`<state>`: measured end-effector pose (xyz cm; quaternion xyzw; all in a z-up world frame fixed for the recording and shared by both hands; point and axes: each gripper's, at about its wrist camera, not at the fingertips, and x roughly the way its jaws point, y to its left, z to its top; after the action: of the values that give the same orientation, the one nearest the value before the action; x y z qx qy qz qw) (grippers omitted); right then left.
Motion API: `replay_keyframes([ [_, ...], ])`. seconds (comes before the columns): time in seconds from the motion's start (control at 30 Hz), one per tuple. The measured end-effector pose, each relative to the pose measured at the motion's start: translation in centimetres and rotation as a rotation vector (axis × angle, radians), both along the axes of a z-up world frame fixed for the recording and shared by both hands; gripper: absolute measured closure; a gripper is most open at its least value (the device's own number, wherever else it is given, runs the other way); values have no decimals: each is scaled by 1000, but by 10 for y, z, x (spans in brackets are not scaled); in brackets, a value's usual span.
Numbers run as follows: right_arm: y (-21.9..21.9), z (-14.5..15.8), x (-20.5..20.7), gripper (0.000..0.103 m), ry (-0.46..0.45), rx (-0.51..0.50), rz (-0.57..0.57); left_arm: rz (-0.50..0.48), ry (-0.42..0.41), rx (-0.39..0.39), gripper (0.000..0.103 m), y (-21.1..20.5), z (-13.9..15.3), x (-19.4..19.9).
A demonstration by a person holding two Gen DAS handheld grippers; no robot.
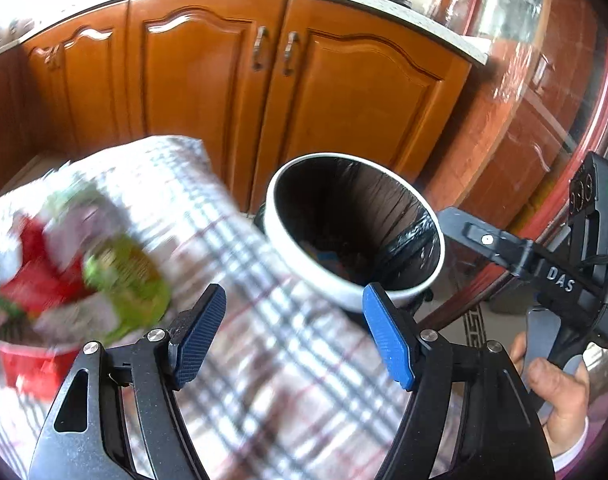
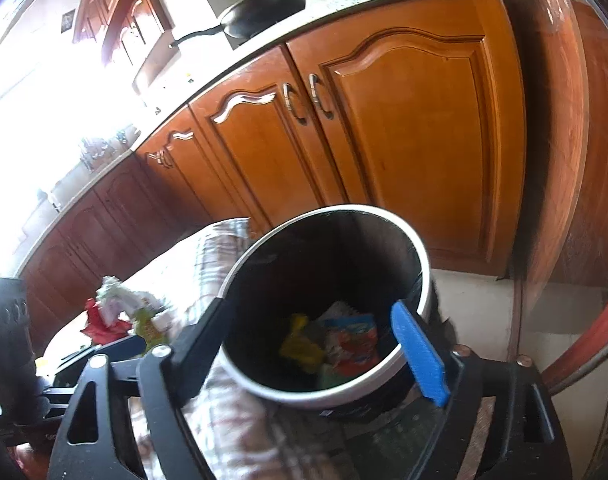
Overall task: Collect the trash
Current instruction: 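Move both open tools back toward the green can and red box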
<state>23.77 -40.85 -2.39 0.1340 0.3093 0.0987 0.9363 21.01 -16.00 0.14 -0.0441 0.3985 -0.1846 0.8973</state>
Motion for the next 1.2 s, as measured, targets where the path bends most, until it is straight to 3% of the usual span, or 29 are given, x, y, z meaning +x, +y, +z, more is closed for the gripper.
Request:
replay_keyframes([
  [0.53, 78, -24, -46, 12, 44, 43, 140, 168, 7, -36, 30, 103, -10, -70],
  [0.9, 122, -36, -51, 12, 73, 26, 207, 306, 28, -58, 30, 175, -20, -77],
  [1.2, 152, -35, -42, 12, 71, 10, 255, 369, 38, -65, 30, 207, -24, -67],
])
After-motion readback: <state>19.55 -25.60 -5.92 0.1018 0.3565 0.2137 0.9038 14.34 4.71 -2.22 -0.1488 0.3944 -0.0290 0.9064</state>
